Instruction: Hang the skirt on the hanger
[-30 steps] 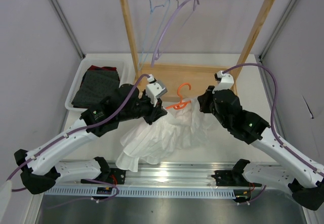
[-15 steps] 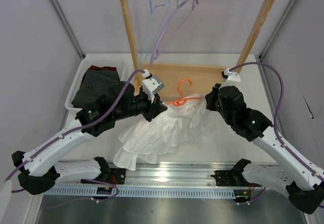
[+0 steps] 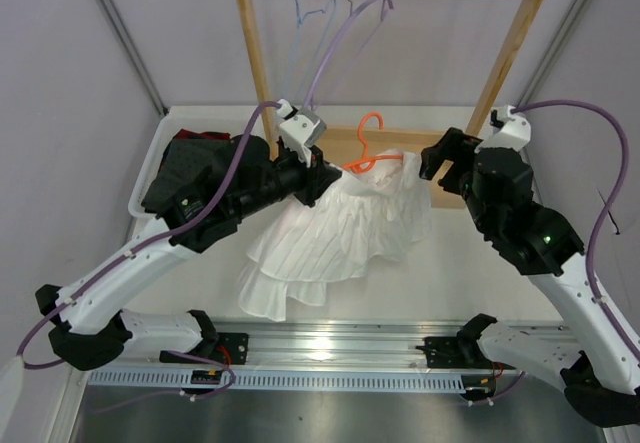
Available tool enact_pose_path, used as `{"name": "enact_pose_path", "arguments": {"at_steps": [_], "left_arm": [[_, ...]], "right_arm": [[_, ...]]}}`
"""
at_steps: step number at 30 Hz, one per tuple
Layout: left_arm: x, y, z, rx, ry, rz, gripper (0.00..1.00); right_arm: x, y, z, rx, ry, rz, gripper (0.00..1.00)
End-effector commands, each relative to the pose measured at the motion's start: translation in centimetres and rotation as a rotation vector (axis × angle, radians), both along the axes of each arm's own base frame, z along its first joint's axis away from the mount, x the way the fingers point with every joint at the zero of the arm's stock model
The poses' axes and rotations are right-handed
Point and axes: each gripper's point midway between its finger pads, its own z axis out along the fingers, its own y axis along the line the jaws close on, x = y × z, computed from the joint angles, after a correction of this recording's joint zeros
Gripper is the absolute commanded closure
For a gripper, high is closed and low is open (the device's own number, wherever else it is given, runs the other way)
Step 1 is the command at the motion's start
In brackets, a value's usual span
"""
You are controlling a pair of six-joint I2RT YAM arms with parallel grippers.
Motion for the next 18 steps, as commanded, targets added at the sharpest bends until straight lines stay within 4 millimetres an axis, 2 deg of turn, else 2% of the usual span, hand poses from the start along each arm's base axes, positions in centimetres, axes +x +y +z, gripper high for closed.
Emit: {"name": "enact_pose_path", "arguments": {"at_steps": [1,7,11,12,13,15,17,18], "left_arm": [[1.7,-0.5,4.8,-0.143,-0.07,0.074,1.0],[2.9,-1.0,6.8,-0.217,-0.122,0.139,1.0],[3.5,-1.7,9.0,-0.259,-0.194,0.183,1.0],[3.7,-1.7,10.1,-0.278,-0.228,0.196,1.0],[4.0,-2.4,9.9,-0.273,-0.236,0.202,1.0],[4.6,-2.1,11.6,-0.293,-0.277,0.247,1.0],[5.7,-3.0,11.8,-0.287,-0.308,0.278,1.0],[5.9,-2.9,13.3,-0.312,-0.332,0.289,1.0]], "right_arm": [[-0.5,-2.5,3.6,0.026,-0.077,-0.089,0.14],[-0.9,-3.6,5.6,0.047,-0.119,-0.117,0.13],[-1.2,-4.2,6.8,0.061,-0.146,-0.131,0.14],[-1.4,-4.3,7.4,0.065,-0.157,-0.132,0.13],[-1.4,-4.5,7.6,0.066,-0.161,-0.138,0.13],[-1.6,-4.7,8.2,0.072,-0.175,-0.14,0.13],[-1.9,-4.9,9.2,0.082,-0.195,-0.144,0.13],[-1.9,-5.1,9.5,0.081,-0.202,-0.146,0.13]]}}
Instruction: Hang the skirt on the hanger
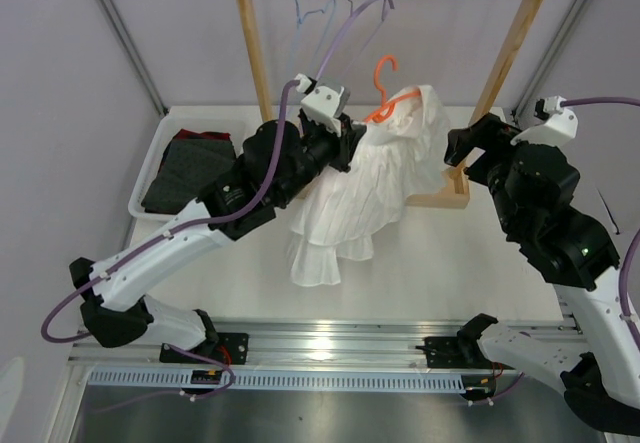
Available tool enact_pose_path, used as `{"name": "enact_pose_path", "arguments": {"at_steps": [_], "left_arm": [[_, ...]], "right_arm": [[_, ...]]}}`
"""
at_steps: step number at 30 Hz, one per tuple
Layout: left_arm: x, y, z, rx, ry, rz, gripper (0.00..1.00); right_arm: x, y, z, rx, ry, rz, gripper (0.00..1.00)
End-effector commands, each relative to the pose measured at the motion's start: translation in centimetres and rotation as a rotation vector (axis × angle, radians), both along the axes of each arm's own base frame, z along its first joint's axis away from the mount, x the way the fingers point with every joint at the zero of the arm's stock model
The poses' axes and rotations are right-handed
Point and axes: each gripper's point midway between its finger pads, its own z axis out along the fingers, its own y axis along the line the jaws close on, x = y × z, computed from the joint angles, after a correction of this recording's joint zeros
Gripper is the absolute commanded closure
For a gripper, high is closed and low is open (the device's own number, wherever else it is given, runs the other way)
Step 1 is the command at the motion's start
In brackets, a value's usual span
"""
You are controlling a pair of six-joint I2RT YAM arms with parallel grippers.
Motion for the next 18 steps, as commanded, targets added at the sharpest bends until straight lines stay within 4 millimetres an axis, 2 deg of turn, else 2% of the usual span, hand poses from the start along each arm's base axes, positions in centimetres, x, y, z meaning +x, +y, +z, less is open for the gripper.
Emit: {"name": "enact_pose_path", "arguments": {"at_steps": [1,2,5,6,7,8,9,10,12,13,15,17,18], "left_arm": [[1.2,0.7,8.9,-0.199,-0.186,0.1,1.0],[2.1,-0.2,8.9,-0.163,-0.211,0.112,1.0],[2.8,-1.2,11.1,-0.195,-0.264,0.125,1.0],[3.8,-2.3,10.1,-0.157,-0.269,0.14,1.0],[3.9,-2.1,11.7,-0.184,-0.294,0.156,1.0],[4.3,-2.3,12.1,-0.186,-0.322,0.167,1.0],[5.0,-3.1,11.4,-0.168,-0.325,0.18,1.0],[5.0,-2.9,12.6,-0.193,-0.348,0.191,1.0],[5.6,-3.5,13.2,-0.2,-0.39,0.208,1.0],[5.6,-3.4,14.2,-0.218,-0.403,0.217,1.0],[6.4,-4.0,14.3,-0.206,-0.422,0.241,1.0],[6.4,-3.7,15.9,-0.221,-0.452,0.257,1.0],[6.6,-4.0,15.9,-0.216,-0.458,0.261,1.0]], "right_arm": [[-0.7,-1.6,3.2,0.022,-0.075,-0.047,0.13],[-0.9,-1.8,3.9,0.028,-0.09,-0.049,0.14],[-1.2,-2.3,5.1,0.035,-0.118,-0.062,0.13],[-1.3,-2.4,5.3,0.037,-0.125,-0.064,0.13],[-1.3,-2.4,5.5,0.035,-0.131,-0.06,0.13],[-1.3,-2.4,5.8,0.039,-0.138,-0.059,0.13],[-1.4,-2.4,6.0,0.038,-0.142,-0.057,0.13],[-1.3,-2.3,6.0,0.033,-0.143,-0.054,0.13],[-1.3,-2.3,6.2,0.033,-0.15,-0.052,0.13],[-1.3,-2.3,6.3,0.026,-0.152,-0.051,0.13],[-1.1,-2.1,6.4,0.022,-0.153,-0.046,0.13],[-1.1,-2.0,6.4,0.02,-0.156,-0.041,0.13],[-1.0,-1.8,6.4,0.022,-0.157,-0.035,0.13]]}}
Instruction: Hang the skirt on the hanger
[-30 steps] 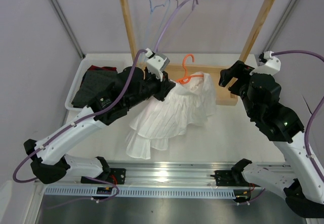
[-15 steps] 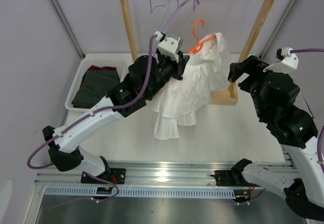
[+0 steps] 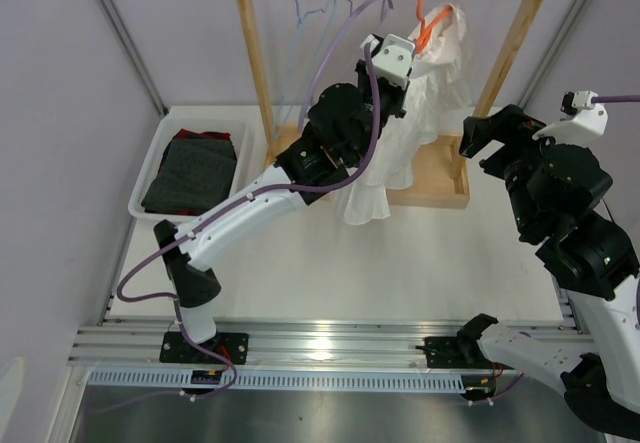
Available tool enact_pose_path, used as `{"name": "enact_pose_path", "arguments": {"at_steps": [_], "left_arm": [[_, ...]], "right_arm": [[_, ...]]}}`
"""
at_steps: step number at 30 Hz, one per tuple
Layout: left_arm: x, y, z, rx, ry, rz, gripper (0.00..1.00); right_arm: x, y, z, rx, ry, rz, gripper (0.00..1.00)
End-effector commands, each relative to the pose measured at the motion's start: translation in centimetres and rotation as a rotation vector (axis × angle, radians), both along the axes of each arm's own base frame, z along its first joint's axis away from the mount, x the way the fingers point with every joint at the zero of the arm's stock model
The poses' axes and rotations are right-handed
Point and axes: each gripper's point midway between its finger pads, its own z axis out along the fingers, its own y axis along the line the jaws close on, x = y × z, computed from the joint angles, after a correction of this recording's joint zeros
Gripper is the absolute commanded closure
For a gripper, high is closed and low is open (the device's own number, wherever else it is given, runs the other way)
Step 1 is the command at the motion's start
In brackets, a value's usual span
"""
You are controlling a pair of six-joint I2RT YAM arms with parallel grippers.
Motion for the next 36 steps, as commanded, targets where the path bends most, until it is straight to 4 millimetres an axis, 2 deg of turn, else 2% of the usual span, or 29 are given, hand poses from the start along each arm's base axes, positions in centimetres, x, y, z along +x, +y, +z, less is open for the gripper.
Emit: {"name": "enact_pose_path", "arguments": {"at_steps": [1,2,3,4,5,11,27,36], "left_arm": [[-0.9,2.4,8.0,-0.162,-0.171,0.054,1.0],[-1.0,2.8,9.1,-0.183,-0.188,0.06,1.0],[-0.7,2.7,9.0,-0.178,-0.192,0.071,1.0],[0.0,1.8,8.0,-0.153,-0.185,0.075,1.0],[-0.3,2.5,9.6,-0.184,-0.203,0.078,1.0],[1.6,1.6,8.7,-0.176,-0.197,0.085,1.0],[5.3,1.6,7.0,-0.214,-0.179,0.103,1.0],[6.3,-0.7,5.0,-0.2,-0.14,0.034,1.0]], "right_arm": [[-0.2,-0.4,2.2,0.017,-0.063,-0.009,0.13],[-0.2,-0.4,2.3,0.019,-0.066,-0.007,0.13],[-0.2,-0.4,2.4,0.022,-0.069,-0.005,0.12],[-0.2,-0.3,2.4,0.02,-0.069,-0.002,0.12],[-0.1,-0.2,2.3,0.02,-0.067,0.0,0.13],[0.0,-0.1,2.1,0.018,-0.065,0.004,0.12],[0.3,0.2,1.6,0.016,-0.055,0.006,0.12],[0.6,0.3,1.0,0.006,-0.041,0.0,0.12]]}}
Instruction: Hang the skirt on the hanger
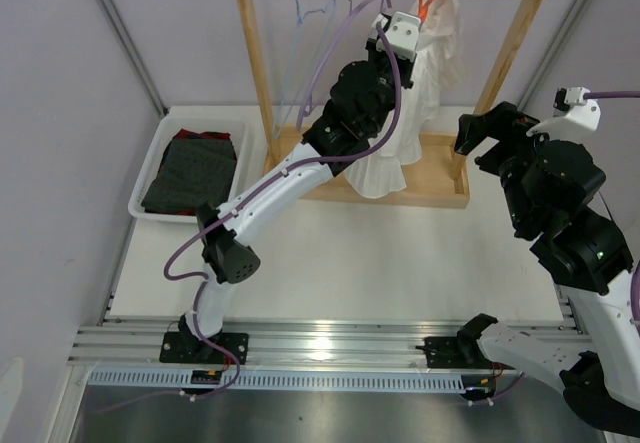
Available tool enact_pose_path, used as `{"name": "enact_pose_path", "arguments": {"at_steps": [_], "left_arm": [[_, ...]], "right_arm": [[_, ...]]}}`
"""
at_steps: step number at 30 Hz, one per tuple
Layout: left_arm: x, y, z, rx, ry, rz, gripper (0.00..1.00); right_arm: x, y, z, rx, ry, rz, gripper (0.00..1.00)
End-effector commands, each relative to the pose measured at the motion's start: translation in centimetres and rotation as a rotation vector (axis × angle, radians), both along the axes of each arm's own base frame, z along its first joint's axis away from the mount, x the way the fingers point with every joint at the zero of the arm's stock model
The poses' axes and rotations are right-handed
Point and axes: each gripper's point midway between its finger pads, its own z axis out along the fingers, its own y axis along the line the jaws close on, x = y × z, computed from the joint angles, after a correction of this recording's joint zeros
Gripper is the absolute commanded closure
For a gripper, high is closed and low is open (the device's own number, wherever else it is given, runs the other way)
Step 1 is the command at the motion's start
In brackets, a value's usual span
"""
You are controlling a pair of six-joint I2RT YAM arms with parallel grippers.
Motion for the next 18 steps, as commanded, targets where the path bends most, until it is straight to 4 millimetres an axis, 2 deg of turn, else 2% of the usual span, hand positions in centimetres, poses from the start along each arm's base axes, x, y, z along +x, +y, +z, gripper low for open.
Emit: {"name": "enact_pose_path", "arguments": {"at_steps": [1,9,17,18], "left_arm": [[-1.6,0.4,4.5,-0.123,-0.077,-0.075,1.0],[-1.3,-1.5,2.2,-0.098,-0.033,-0.124,1.0],[-2.5,-2.7,2.9,-0.109,-0.054,-0.2,1.0],[-2.4,-3.2,2.4,-0.102,-0.049,-0.208,1.0]], "right_arm": [[0.2,-0.1,0.5,0.012,-0.025,-0.01,0.12],[0.3,-0.1,0.1,0.012,-0.014,-0.011,0.12],[0.5,0.1,-0.6,0.007,0.001,-0.013,0.12],[0.4,0.0,-0.6,0.006,0.0,-0.013,0.12]]}}
